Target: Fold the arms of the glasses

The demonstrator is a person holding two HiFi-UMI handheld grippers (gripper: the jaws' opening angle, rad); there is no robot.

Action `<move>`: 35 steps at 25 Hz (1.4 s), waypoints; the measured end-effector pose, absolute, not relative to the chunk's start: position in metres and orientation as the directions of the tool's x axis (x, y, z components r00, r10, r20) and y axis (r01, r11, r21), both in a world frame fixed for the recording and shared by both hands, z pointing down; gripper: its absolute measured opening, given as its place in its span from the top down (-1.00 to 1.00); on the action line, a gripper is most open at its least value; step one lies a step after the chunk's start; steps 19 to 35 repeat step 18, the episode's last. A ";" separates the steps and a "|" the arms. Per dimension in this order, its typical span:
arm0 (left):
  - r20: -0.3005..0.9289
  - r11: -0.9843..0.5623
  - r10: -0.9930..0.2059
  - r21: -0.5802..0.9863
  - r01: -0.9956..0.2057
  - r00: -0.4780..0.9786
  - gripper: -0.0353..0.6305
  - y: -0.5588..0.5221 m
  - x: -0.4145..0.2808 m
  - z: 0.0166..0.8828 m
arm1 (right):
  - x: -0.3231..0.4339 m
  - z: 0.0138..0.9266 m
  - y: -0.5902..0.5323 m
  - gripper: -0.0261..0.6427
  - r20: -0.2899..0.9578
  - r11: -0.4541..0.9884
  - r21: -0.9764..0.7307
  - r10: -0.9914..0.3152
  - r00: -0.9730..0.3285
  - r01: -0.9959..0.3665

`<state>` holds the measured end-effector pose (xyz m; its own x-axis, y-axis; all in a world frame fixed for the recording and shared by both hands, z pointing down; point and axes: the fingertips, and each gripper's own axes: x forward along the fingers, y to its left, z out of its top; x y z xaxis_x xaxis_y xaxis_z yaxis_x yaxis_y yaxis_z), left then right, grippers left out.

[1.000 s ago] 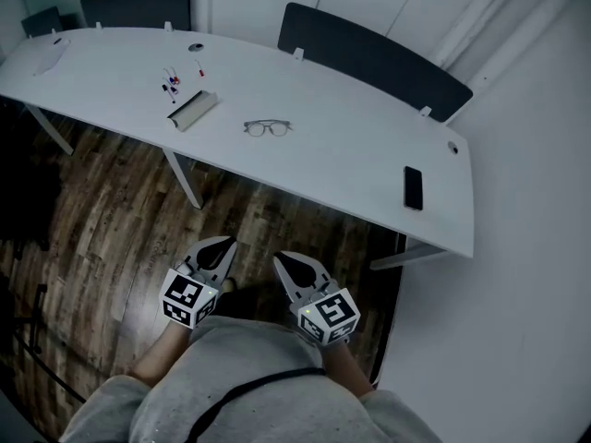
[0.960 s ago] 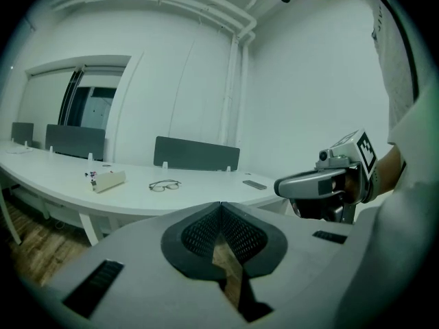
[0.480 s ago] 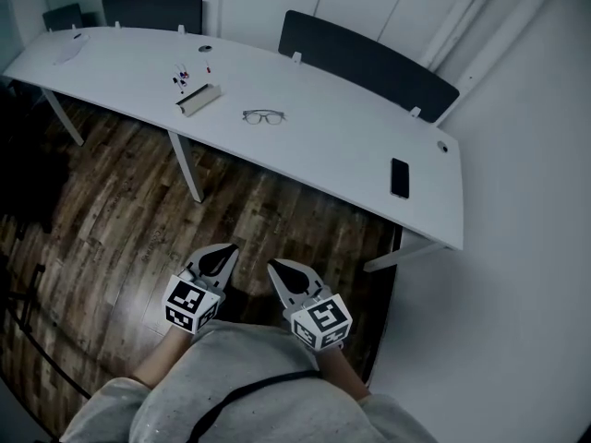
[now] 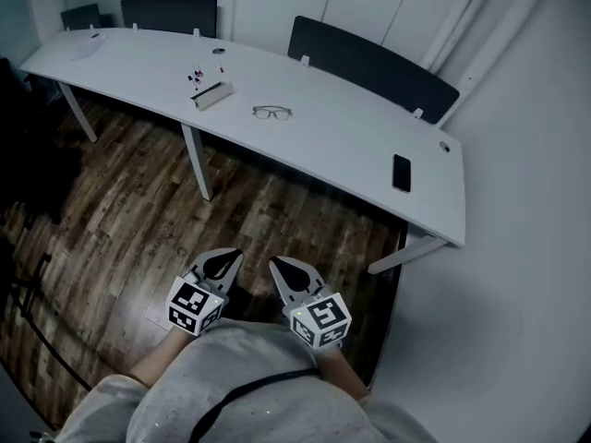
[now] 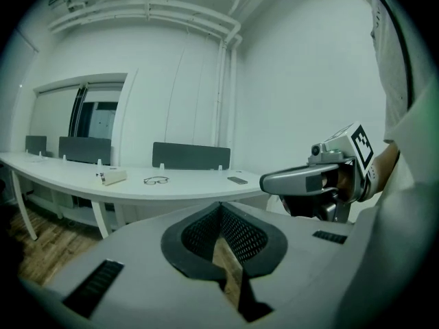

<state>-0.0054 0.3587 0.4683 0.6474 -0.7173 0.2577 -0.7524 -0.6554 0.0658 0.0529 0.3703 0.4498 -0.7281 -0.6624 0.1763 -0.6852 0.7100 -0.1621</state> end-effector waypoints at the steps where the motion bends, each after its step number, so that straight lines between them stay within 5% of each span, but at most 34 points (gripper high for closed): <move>1: 0.253 -0.656 -0.719 0.058 -0.752 0.647 0.85 0.362 -0.005 0.466 | 0.053 0.448 0.373 0.87 0.172 0.709 -0.161 -0.665 -0.727 -0.687; 35: 0.259 -0.643 -0.732 0.040 -0.765 0.630 0.85 0.376 -0.013 0.464 | 0.045 0.446 0.386 0.87 0.161 0.720 -0.180 -0.651 -0.742 -0.670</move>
